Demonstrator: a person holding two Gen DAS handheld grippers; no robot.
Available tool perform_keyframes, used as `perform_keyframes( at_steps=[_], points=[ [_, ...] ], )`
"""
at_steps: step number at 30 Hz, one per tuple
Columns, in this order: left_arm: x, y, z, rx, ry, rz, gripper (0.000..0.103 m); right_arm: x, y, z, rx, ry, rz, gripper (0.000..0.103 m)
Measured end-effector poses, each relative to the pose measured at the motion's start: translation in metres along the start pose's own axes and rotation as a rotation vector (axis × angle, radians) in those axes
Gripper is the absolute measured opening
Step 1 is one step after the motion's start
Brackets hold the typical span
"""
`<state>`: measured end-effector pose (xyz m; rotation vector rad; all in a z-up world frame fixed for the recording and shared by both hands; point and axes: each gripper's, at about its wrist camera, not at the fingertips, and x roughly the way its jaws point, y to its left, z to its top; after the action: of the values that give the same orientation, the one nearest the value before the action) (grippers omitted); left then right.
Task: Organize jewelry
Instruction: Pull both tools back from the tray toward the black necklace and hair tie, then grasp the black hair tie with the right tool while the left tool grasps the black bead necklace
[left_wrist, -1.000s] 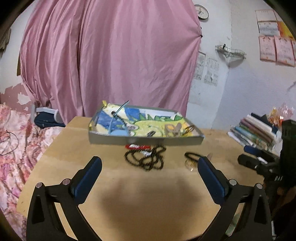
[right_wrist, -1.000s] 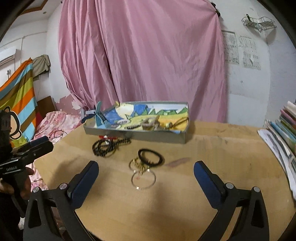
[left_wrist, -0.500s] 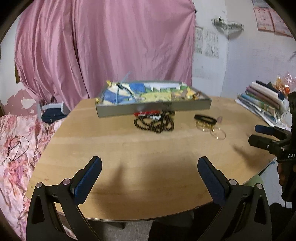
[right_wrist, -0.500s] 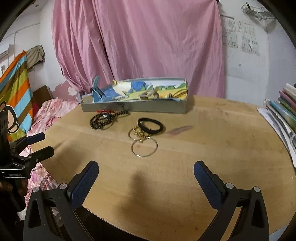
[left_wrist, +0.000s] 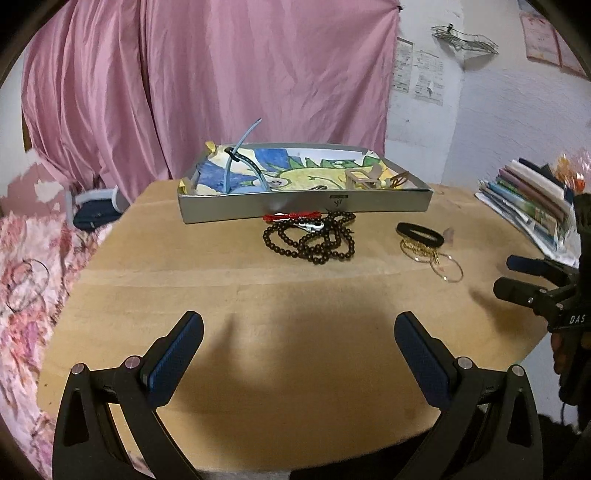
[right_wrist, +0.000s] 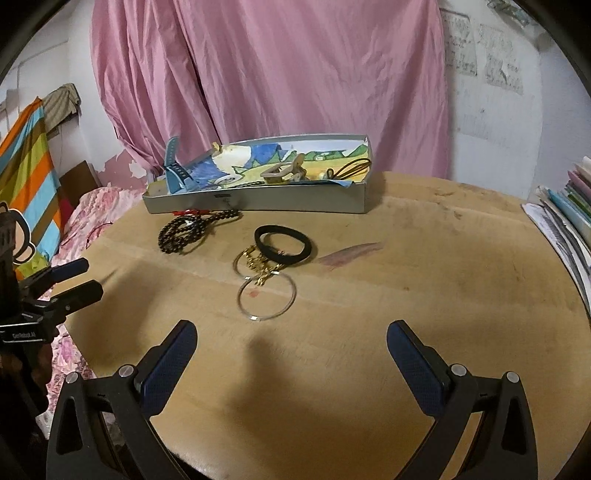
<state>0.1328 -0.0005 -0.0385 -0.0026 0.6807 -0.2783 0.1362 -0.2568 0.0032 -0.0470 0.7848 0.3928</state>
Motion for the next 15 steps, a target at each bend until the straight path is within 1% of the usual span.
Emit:
perform_keyframes(
  at_steps=[4,8,10,12,14,15],
  points=[
    [0.011,0.008,0.015,-0.040,0.023,-0.043,0.101,0.004,-0.012,0.016,0.008,0.016,0.030,0.103],
    [0.020,0.008,0.027,-0.025,0.024,-0.074,0.101,0.010,-0.023,0.032,0.013,0.019,0.064,0.103],
    [0.026,0.006,0.034,-0.008,0.027,-0.083,0.101,0.013,-0.026,0.038,0.013,0.019,0.065,0.098],
    [0.032,0.004,0.039,0.001,0.030,-0.096,0.100,0.018,-0.030,0.045,0.022,0.027,0.075,0.087],
    [0.036,0.000,0.043,0.013,0.032,-0.112,0.100,0.024,-0.033,0.050,0.031,0.039,0.092,0.084],
    [0.039,-0.002,0.046,0.022,0.033,-0.118,0.100,0.027,-0.034,0.052,0.031,0.046,0.099,0.081]
  ],
)
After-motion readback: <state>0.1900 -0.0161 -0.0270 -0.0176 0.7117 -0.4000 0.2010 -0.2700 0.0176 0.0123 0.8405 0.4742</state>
